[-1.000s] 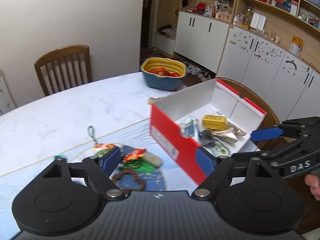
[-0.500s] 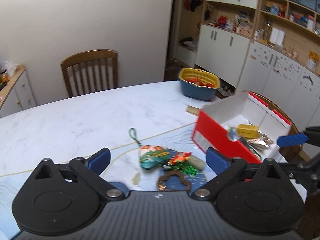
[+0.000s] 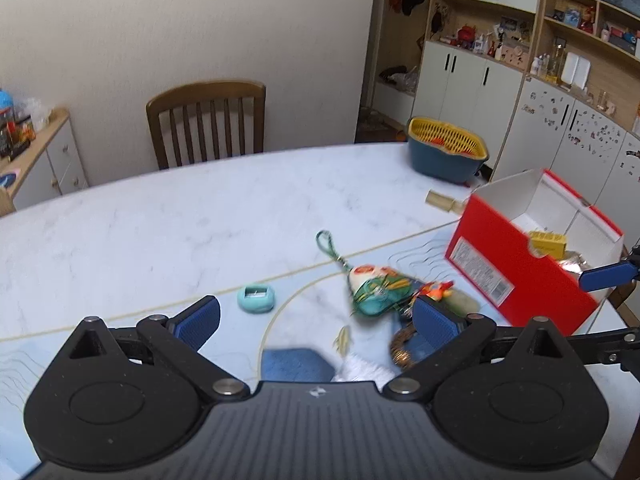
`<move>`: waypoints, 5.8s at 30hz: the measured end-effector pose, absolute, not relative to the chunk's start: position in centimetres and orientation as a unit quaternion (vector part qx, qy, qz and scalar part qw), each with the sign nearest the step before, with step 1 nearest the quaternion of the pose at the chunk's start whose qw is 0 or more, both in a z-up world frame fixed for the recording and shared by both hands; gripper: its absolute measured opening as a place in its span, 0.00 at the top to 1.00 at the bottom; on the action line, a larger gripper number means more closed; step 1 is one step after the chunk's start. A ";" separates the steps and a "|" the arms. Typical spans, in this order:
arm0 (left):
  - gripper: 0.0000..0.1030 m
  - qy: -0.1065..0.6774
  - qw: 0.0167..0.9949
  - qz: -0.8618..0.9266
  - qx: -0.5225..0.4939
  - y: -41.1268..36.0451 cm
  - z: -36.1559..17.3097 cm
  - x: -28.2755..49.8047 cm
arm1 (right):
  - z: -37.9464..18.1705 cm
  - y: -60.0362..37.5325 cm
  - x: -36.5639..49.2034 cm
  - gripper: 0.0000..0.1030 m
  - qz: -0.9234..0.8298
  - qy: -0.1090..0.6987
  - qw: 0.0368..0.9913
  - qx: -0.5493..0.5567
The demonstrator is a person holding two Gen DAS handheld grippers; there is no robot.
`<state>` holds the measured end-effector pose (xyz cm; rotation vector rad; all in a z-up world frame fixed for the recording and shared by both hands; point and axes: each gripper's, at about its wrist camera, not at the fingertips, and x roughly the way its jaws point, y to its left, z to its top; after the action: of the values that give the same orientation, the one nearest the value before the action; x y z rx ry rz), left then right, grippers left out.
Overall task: Organize objects
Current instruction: 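Withdraw both tools from the shoebox back over the table items, then grasp the white bead bag with the left tool while the right tool grasps the brown bracelet, then carry the bead bag and bracelet over the shoebox with both tools, then lower both items into the shoebox and open both tools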
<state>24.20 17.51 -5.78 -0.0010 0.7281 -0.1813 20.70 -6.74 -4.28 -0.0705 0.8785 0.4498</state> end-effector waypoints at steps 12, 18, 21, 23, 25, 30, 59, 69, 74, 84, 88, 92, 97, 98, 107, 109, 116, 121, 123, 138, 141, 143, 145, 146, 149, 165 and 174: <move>0.00 0.387 0.920 -0.065 -0.005 20.2 -10.4 27.3 | -8.1 -3.9 22.6 0.07 0.235 0.450 0.858 -0.080; 0.00 0.389 0.914 -0.112 -0.002 19.6 -12.0 26.7 | -10.4 -3.7 24.2 0.14 0.217 0.462 0.857 -0.069; 0.00 0.385 0.912 -0.144 0.015 18.3 -12.6 25.9 | -11.3 -3.6 25.2 0.21 0.208 0.468 0.856 -0.065; 0.00 0.385 0.909 -0.154 0.037 17.2 -13.2 25.6 | -12.0 -3.5 25.8 0.27 0.206 0.475 0.853 -0.060; 0.00 0.390 0.904 -0.169 0.047 16.3 -13.8 25.6 | -12.7 -3.3 26.5 0.34 0.205 0.486 0.848 -0.052; 0.01 0.391 0.895 -0.201 0.069 14.4 -15.2 25.3 | -13.9 -2.8 27.5 0.42 0.199 0.489 0.847 -0.053; 0.60 0.406 0.893 -0.191 0.035 13.8 -13.9 24.8 | -12.7 -2.2 26.5 0.94 0.204 0.469 0.858 -0.049; 0.60 0.392 0.901 -0.185 0.005 13.1 -9.4 23.6 | -8.4 -3.8 24.1 0.94 0.212 0.438 0.873 -0.024; 0.60 0.384 0.906 -0.179 -0.004 12.0 -6.7 23.3 | -5.5 -5.2 22.9 0.94 0.218 0.414 0.883 -0.013; 0.60 0.361 0.915 -0.178 0.014 7.9 -1.9 23.0 | -0.7 -9.2 21.9 0.94 0.216 0.371 0.903 -0.018; 0.60 0.349 0.920 -0.179 0.013 5.9 -0.4 23.2 | 0.7 -11.7 22.2 0.94 0.206 0.358 0.911 -0.018; 0.60 0.348 0.920 -0.176 0.015 3.7 0.3 23.8 | 1.6 -15.0 23.0 0.94 0.190 0.351 0.917 -0.013; 0.60 0.350 0.920 -0.175 0.028 0.6 0.8 24.8 | 2.0 -19.5 24.3 0.94 0.165 0.348 0.923 -0.008; 0.60 0.352 0.919 -0.174 0.030 0.0 0.8 25.0 | 2.0 -20.3 24.5 0.94 0.162 0.349 0.923 -0.005; 0.60 0.381 0.906 -0.182 0.027 -5.6 -0.8 27.6 | 0.1 -26.6 26.2 0.94 0.141 0.362 0.921 0.004; 0.60 0.388 0.902 -0.188 0.032 -7.2 -1.4 27.9 | -0.4 -27.8 26.6 0.94 0.141 0.365 0.920 0.008; 0.59 0.415 0.885 -0.201 0.061 -12.3 -4.1 29.2 | -1.8 -31.0 28.1 0.94 0.143 0.378 0.915 0.012; 0.60 0.446 0.870 -0.196 0.075 -14.7 -6.3 30.7 | -2.9 -32.6 29.8 0.94 0.143 0.386 0.911 0.016; 0.60 0.454 0.866 -0.193 0.078 -15.6 -6.8 31.4 | -3.2 -33.1 30.7 0.94 0.143 0.386 0.911 0.018; 0.59 0.466 0.859 -0.183 0.106 -19.4 -9.7 36.6 | -7.9 -33.2 35.4 0.93 0.158 0.428 0.889 -0.020; 0.59 0.477 0.852 -0.182 0.114 -19.6 -10.5 37.3 | -8.7 -33.0 34.9 0.93 0.170 0.440 0.881 -0.024; 0.59 0.485 0.848 -0.181 0.117 -19.7 -11.0 37.8 | -9.1 -33.0 34.4 0.93 0.179 0.445 0.877 -0.031; 0.59 0.496 0.841 -0.183 0.117 -19.7 -11.5 38.3 | -9.4 -33.0 34.1 0.93 0.186 0.450 0.873 -0.036; 0.59 0.501 0.837 -0.184 0.116 -19.8 -11.7 38.6 | -9.6 -33.0 33.9 0.93 0.188 0.454 0.870 -0.036; 0.59 0.514 0.830 -0.185 0.117 -19.9 -12.1 39.0 | -10.2 -33.3 33.7 0.93 0.192 0.463 0.864 -0.036; 0.39 0.505 0.834 -0.191 0.109 -19.5 -11.4 38.4 | -10.6 -33.9 32.4 0.73 0.181 0.479 0.858 -0.031; 0.34 0.483 0.850 -0.186 0.093 -18.4 -10.1 36.8 | -9.5 -34.2 31.2 0.61 0.177 0.468 0.866 -0.023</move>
<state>36.82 -18.40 -10.15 0.1953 1.0180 -0.3916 31.17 -34.15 -9.53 -0.0477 0.9800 0.3710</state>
